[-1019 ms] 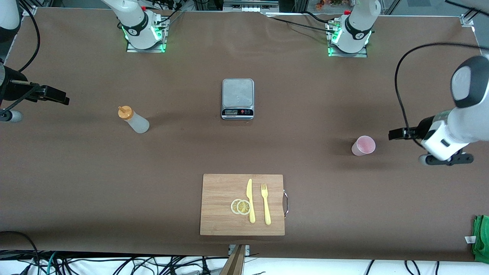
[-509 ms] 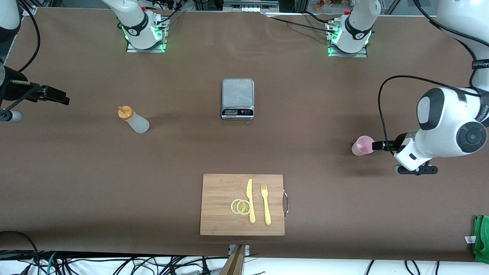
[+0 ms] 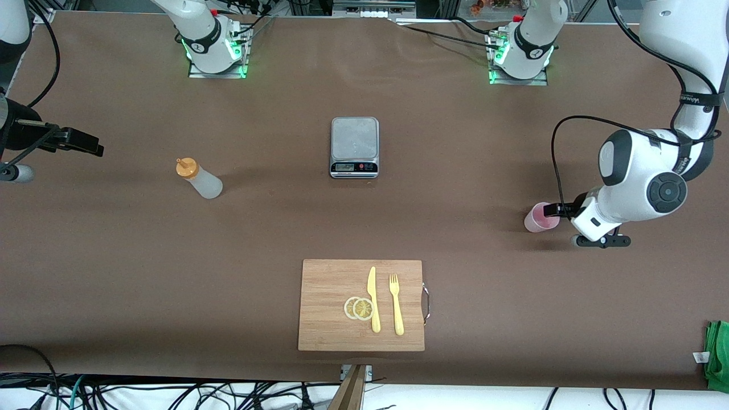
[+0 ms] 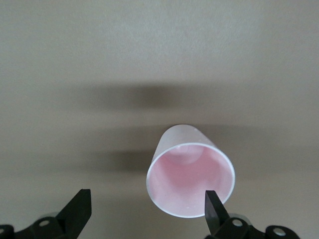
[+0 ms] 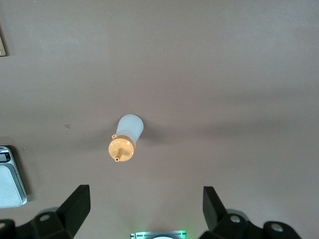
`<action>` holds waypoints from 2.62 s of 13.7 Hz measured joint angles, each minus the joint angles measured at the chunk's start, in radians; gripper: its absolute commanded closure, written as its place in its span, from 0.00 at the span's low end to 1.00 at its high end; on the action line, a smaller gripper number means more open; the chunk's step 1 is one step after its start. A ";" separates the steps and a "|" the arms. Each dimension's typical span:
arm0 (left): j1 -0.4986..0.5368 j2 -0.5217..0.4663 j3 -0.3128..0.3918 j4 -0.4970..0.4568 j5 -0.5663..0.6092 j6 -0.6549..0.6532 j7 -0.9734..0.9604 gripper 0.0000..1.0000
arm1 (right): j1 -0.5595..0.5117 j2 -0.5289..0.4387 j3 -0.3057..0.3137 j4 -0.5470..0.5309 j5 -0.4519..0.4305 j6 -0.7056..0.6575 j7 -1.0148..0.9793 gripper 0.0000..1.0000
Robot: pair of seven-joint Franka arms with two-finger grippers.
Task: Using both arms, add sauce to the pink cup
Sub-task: 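Reach the left gripper to the pink cup and grasp it, then carry the pink cup with the left gripper onto the scale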
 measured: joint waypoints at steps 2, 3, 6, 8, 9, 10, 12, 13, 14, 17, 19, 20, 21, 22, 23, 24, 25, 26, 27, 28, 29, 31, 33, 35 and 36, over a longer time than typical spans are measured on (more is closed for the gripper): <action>0.000 -0.014 0.009 -0.042 0.000 0.036 0.016 0.01 | 0.000 0.000 0.000 0.000 0.000 0.000 0.000 0.00; 0.000 -0.021 0.010 -0.061 0.000 0.051 0.018 0.01 | 0.000 0.000 0.000 0.000 0.000 0.000 0.000 0.00; -0.002 -0.032 0.010 -0.114 0.000 0.121 0.020 0.06 | 0.000 0.000 0.001 0.000 0.000 -0.001 0.000 0.00; -0.003 -0.032 0.010 -0.135 0.000 0.149 0.021 0.19 | 0.000 0.000 0.001 0.000 0.000 -0.001 0.000 0.00; -0.004 -0.032 0.010 -0.139 0.000 0.154 0.021 0.30 | 0.000 0.000 0.001 0.000 0.000 -0.001 0.000 0.00; -0.004 -0.032 0.010 -0.141 0.000 0.159 0.021 0.46 | 0.000 0.000 0.002 0.000 0.000 -0.002 0.000 0.00; -0.005 -0.032 0.010 -0.143 0.000 0.171 0.021 0.87 | 0.000 0.000 0.002 0.000 0.000 -0.002 -0.001 0.00; -0.006 -0.032 0.010 -0.143 0.000 0.174 0.021 1.00 | 0.000 0.000 0.002 0.000 0.000 -0.002 -0.001 0.00; -0.006 -0.032 0.010 -0.143 0.000 0.174 0.021 1.00 | 0.000 0.000 0.002 0.000 0.000 -0.002 -0.001 0.00; -0.007 -0.032 0.010 -0.142 0.000 0.177 0.021 1.00 | 0.000 0.000 0.002 0.000 0.000 -0.002 -0.001 0.00; -0.014 -0.038 0.006 -0.125 -0.004 0.179 0.019 1.00 | 0.000 0.000 0.002 0.000 0.000 -0.002 -0.001 0.00; -0.023 -0.038 0.006 -0.111 -0.004 0.180 0.013 1.00 | 0.000 0.000 0.002 0.000 0.000 -0.002 -0.001 0.00; -0.036 -0.038 0.006 -0.096 -0.004 0.180 -0.002 1.00 | 0.000 0.000 0.002 0.000 0.000 -0.002 -0.001 0.00; -0.054 -0.038 0.004 -0.080 -0.004 0.176 -0.023 1.00 | 0.001 0.000 0.003 0.000 0.000 -0.002 -0.001 0.00; -0.074 -0.038 -0.002 -0.061 -0.005 0.158 -0.045 1.00 | 0.002 0.000 0.003 0.000 0.000 -0.002 -0.001 0.00; -0.097 -0.039 -0.015 -0.036 -0.014 0.127 -0.079 1.00 | 0.003 0.001 0.003 0.000 0.000 -0.002 -0.001 0.00; -0.115 -0.041 -0.040 -0.013 -0.034 0.095 -0.116 1.00 | 0.003 0.001 0.003 0.000 0.000 -0.002 -0.001 0.00; -0.127 -0.043 -0.082 0.009 -0.051 0.066 -0.162 1.00 | 0.004 0.001 0.003 0.000 0.000 -0.002 -0.001 0.00; -0.136 -0.046 -0.134 0.023 -0.058 0.046 -0.215 1.00 | 0.005 0.002 0.004 0.000 0.001 -0.002 -0.001 0.00; -0.146 -0.046 -0.192 0.032 -0.061 0.033 -0.280 1.00 | 0.005 0.002 0.004 0.000 0.001 -0.002 -0.001 0.00; -0.163 -0.046 -0.247 0.034 -0.061 0.027 -0.359 1.00 | 0.005 0.002 0.004 0.000 0.001 -0.002 -0.001 0.00; -0.233 -0.046 -0.322 0.034 -0.061 0.021 -0.505 1.00 | 0.005 0.002 0.004 0.000 0.001 -0.002 -0.001 0.00; -0.332 -0.046 -0.352 0.034 -0.062 0.016 -0.599 1.00 | 0.005 0.002 0.004 0.000 0.001 -0.002 -0.001 0.00; -0.433 -0.042 -0.356 0.032 -0.062 0.015 -0.681 1.00 | 0.005 0.002 0.005 0.000 0.001 -0.002 -0.001 0.00; -0.481 -0.036 -0.357 0.031 -0.062 0.015 -0.729 1.00 | 0.005 0.002 0.005 0.000 0.001 -0.002 -0.001 0.00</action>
